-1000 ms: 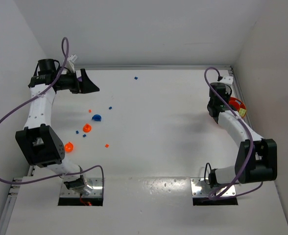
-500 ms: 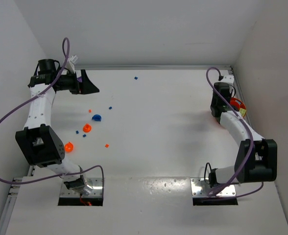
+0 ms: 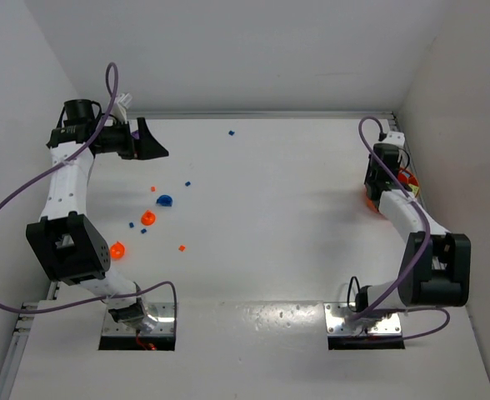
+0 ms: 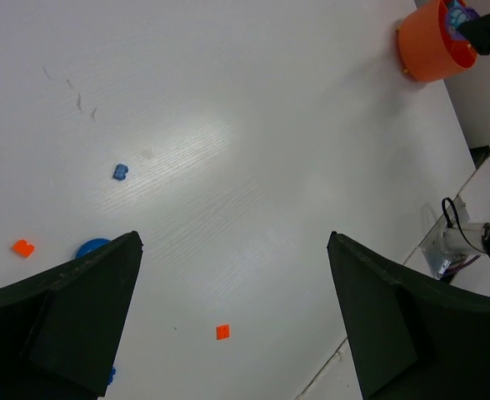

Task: Sort the legos into containers by color

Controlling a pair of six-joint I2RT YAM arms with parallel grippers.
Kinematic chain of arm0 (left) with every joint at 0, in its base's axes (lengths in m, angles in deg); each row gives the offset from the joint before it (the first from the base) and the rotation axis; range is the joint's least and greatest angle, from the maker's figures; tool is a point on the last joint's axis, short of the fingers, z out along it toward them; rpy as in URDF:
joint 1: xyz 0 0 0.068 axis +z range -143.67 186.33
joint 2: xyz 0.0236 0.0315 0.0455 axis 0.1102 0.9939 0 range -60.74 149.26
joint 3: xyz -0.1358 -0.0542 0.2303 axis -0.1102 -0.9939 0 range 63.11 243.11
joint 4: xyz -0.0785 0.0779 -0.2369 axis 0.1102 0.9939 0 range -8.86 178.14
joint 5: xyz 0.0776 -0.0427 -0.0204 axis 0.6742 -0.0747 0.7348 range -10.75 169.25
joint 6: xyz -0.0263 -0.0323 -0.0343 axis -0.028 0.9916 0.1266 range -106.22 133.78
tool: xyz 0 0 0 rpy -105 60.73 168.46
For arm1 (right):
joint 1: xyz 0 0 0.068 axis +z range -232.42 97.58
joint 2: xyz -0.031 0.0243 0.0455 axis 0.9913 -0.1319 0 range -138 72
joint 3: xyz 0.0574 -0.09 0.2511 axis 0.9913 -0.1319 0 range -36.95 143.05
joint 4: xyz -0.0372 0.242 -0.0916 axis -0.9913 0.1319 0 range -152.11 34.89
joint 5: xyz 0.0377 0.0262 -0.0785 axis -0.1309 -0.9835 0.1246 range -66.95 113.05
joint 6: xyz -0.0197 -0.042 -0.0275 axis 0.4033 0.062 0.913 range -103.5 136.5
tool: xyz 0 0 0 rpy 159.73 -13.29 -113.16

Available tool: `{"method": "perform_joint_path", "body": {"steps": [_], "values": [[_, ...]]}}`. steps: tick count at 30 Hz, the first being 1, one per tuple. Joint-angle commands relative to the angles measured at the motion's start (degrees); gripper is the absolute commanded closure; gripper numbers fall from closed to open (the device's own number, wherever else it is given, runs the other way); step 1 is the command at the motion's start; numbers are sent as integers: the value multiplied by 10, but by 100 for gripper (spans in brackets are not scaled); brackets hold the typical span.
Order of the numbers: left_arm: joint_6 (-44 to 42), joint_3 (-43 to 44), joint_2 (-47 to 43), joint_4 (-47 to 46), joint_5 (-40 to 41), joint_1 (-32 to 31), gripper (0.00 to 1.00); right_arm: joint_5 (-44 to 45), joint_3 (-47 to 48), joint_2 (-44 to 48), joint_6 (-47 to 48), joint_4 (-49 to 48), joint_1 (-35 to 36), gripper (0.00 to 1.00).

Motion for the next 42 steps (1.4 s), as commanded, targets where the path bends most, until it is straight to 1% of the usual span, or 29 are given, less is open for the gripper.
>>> {"method": "perform_joint_path", "body": {"steps": [1, 7, 10, 11, 13, 15, 17, 18, 19, 20, 21, 22, 25, 26, 28, 29, 30, 31, 32, 33, 34, 35, 37, 38, 39, 40, 42], "values": [[-7, 25, -4, -3, -8, 0, 0, -22, 2, -7, -2, -33, -9, 100], [-7, 25, 2, -3, -8, 0, 0, -33, 12, -20, -2, -21, -14, 100], [-7, 25, 2, -3, -8, 0, 0, -39, 12, -15, -2, -21, -19, 87], [-7, 25, 2, -3, -8, 0, 0, -39, 12, -15, -7, -14, -19, 77], [-7, 31, 2, -3, -8, 0, 0, -39, 12, -21, -7, -9, -19, 67], [-7, 31, 2, -3, -8, 0, 0, -45, 17, -21, -13, -8, -25, 58], [-7, 25, 2, -3, -8, 0, 0, -45, 18, -26, -13, -8, -25, 53], [-7, 25, 2, -3, -8, 0, 0, -45, 18, -21, -13, -8, -25, 46], [-7, 25, 2, -3, -8, 0, 0, -52, 18, -13, -13, -8, -25, 43], [-7, 25, 2, -3, -8, 0, 0, -53, 18, -13, -13, -8, -25, 37], [-7, 25, 2, -3, -8, 0, 0, -60, 18, -4, -13, -3, -25, 34], [-13, 25, 2, -3, -8, 0, 0, -68, 18, -4, -13, -3, -25, 32], [-13, 25, -4, -10, -1, 0, 0, -96, 36, 18, -7, 20, -25, 32], [-5, 25, -5, -16, 6, 0, 0, -103, 42, 24, -7, 28, -13, 32], [18, 25, -5, -35, 20, 0, 0, -159, 61, 47, -7, 52, -12, 32], [26, 34, -5, -35, 46, 0, 0, -182, 70, 53, -7, 62, -7, 32], [34, 50, 5, -45, 62, 0, 0, -224, 91, 53, -7, 72, -2, 31], [46, 61, 19, -51, 111, 0, 0, -245, 105, 53, -7, 100, 4, 31], [46, 76, 28, -51, 142, 0, 0, -280, 123, 45, -7, 118, 4, 30], [55, 103, 38, -51, 174, 0, 0, -299, 156, 36, -7, 135, 12, 30], [55, 117, 47, -51, 205, 0, 0, -316, 169, 20, -7, 161, 12, 30], [46, 141, 68, -51, 265, 5, 0, -344, 186, 13, -12, 169, 21, 30], [17, 176, 102, -28, 318, 5, 4, -365, 191, 1, -12, 176, 37, 30], [3, 226, 149, -8, 343, 5, 9, -372, 192, -8, -12, 176, 48, 30], [-2, 248, 171, 9, 358, 5, 13, -372, 192, -15, -12, 176, 53, 30], [-2, 267, 190, 21, 375, 5, 18, -372, 192, -30, -6, 188, 59, 30], [-2, 267, 215, 21, 383, 5, 24, -372, 198, -46, -6, 196, 67, 31]]}}
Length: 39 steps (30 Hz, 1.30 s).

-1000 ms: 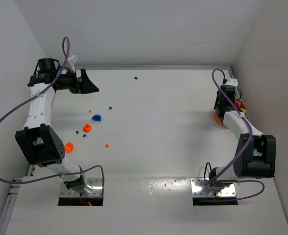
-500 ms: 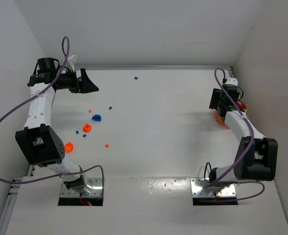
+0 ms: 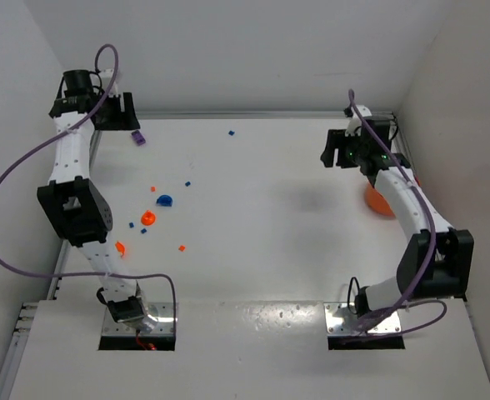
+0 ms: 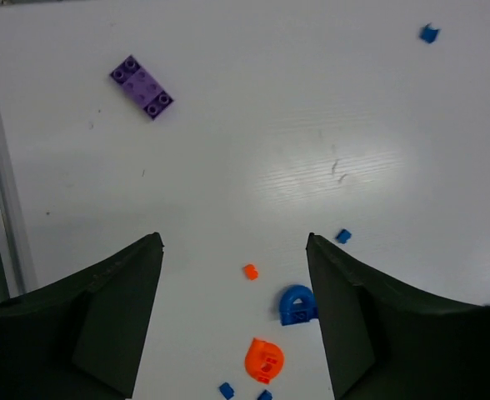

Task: Sort the legos into containers by color

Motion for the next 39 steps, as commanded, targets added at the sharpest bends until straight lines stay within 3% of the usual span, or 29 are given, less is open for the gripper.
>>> {"method": "perform_joint_path", "body": {"steps": [1, 7, 9, 12, 14, 15, 24, 39], "values": [[-6, 12, 54, 17, 88, 5, 26, -33, 19, -41, 8, 49, 18, 31], [40, -41, 82, -99, 208, -27, 27, -28, 38, -78, 8, 68, 28, 31], [81, -55, 82, -130, 225, -39, 21, -17, 52, -92, 14, 85, 34, 31], [161, -60, 105, -177, 339, -72, 19, -10, 58, -114, 14, 96, 34, 31], [183, -54, 125, -177, 366, -87, 10, -4, 64, -121, 14, 96, 34, 31], [191, -47, 135, -177, 380, -98, 0, -4, 69, -131, 14, 102, 39, 31], [259, 40, 246, -193, 422, -105, 2, 18, 87, -171, 19, 114, 39, 31], [259, 138, 342, -200, 471, -110, 13, 12, 129, -219, 25, 124, 39, 31]]}}
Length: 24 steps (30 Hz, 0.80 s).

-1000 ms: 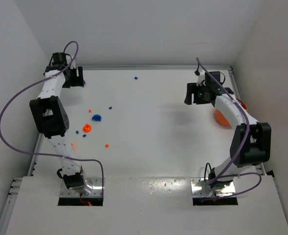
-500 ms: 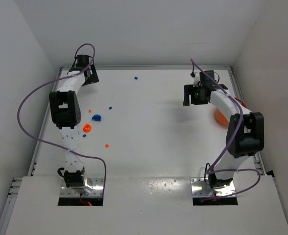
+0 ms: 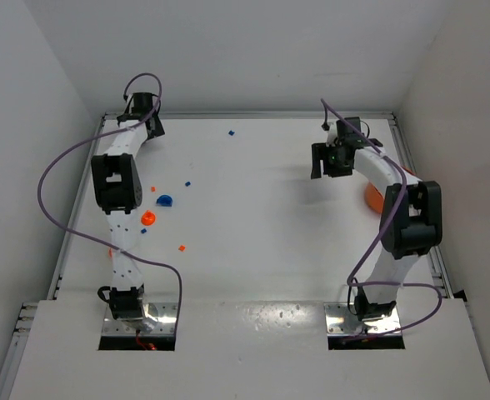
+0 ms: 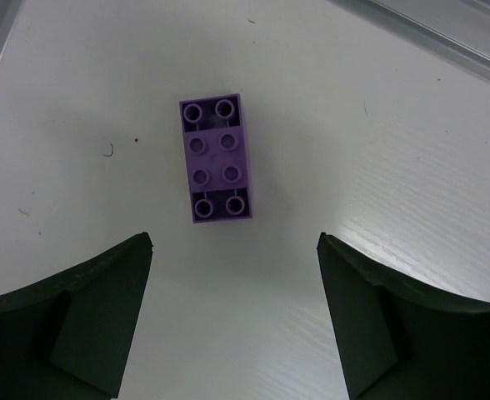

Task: Sort the legos into containers by color

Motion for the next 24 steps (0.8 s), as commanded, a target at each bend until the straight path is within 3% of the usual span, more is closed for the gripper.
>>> {"method": "perform_joint_path", "body": {"steps": [1, 18, 24], "values": [[-2, 28, 14, -18, 13, 6, 14, 0, 30, 0, 6, -1, 4, 31], [-13, 76, 63, -35, 21, 32, 17, 16, 66, -46, 6, 15, 21, 31], [-21, 81, 73, -40, -6, 43, 23, 21, 66, -51, 11, 15, 31, 31]]}}
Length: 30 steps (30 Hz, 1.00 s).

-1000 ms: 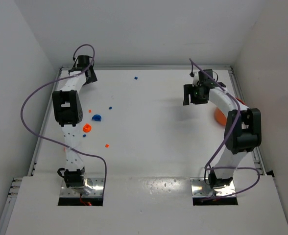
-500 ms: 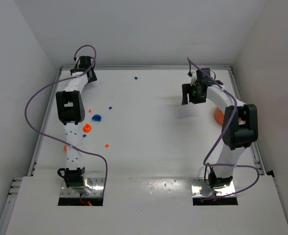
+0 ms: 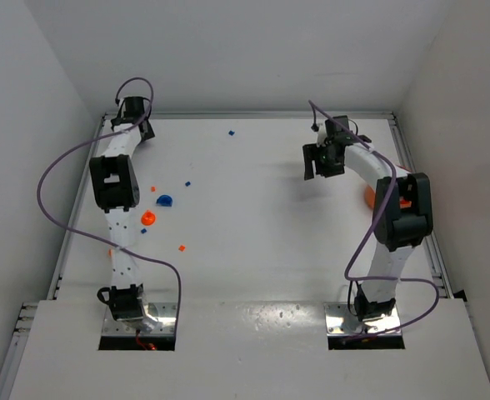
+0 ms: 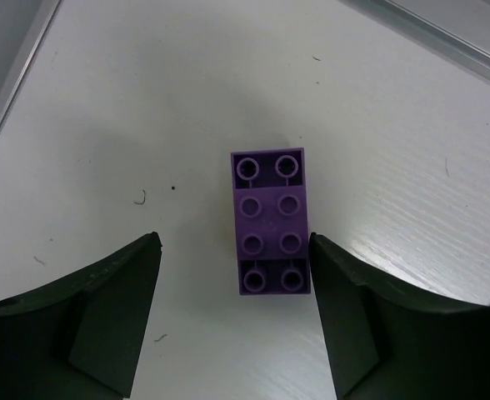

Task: Sort the legos into containers by color

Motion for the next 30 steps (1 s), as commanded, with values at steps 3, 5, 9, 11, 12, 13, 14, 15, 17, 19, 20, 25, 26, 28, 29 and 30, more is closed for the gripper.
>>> {"method": "perform_joint_path", "body": {"steps": [3, 5, 9, 11, 12, 13, 14, 15, 17, 19, 20, 25, 26, 28, 29, 30], "values": [[-5, 32, 9, -26, -63, 16, 27, 16, 24, -2, 4, -1, 11, 31], [-20, 32, 15, -26, -92, 21, 32, 22, 24, -2, 10, -1, 17, 31], [-26, 37, 15, -31, -129, 21, 49, 32, 19, 4, 10, -1, 22, 31], [-32, 30, 1, -18, -138, 21, 61, 38, 13, 9, 15, -1, 22, 31], [-41, 24, -7, -18, -151, 21, 65, 38, 13, 9, 15, -1, 27, 31], [-65, 18, -16, -6, -167, 21, 73, 38, 13, 16, 15, -1, 27, 32], [-84, 12, -26, 0, -213, 21, 77, 38, 7, 24, 15, -1, 27, 32], [-124, 6, -54, 16, -250, 21, 82, 22, 7, 29, 15, -1, 27, 32], [-164, -27, -101, 21, -417, 28, 87, -9, 0, 53, 15, 4, 33, 32], [-207, -134, -206, -14, -521, 28, 87, -88, -21, 73, 22, 17, 33, 32], [-218, -165, -241, -22, -550, 21, 87, -119, -26, 84, 31, 17, 27, 32], [-327, -317, -462, 24, -735, -31, 87, -295, -55, 165, 48, 52, 14, 30], [-342, -339, -494, 34, -743, -42, 87, -322, -55, 171, 48, 59, 14, 30], [-377, -409, -556, 59, -743, -75, 87, -366, -55, 179, 22, 64, 14, 25], [-401, -432, -615, 59, -722, -116, 87, -410, -55, 179, -8, 64, 14, 24], [-410, -479, -642, 59, -711, -137, 87, -433, -55, 179, -23, 56, 14, 23]]}}
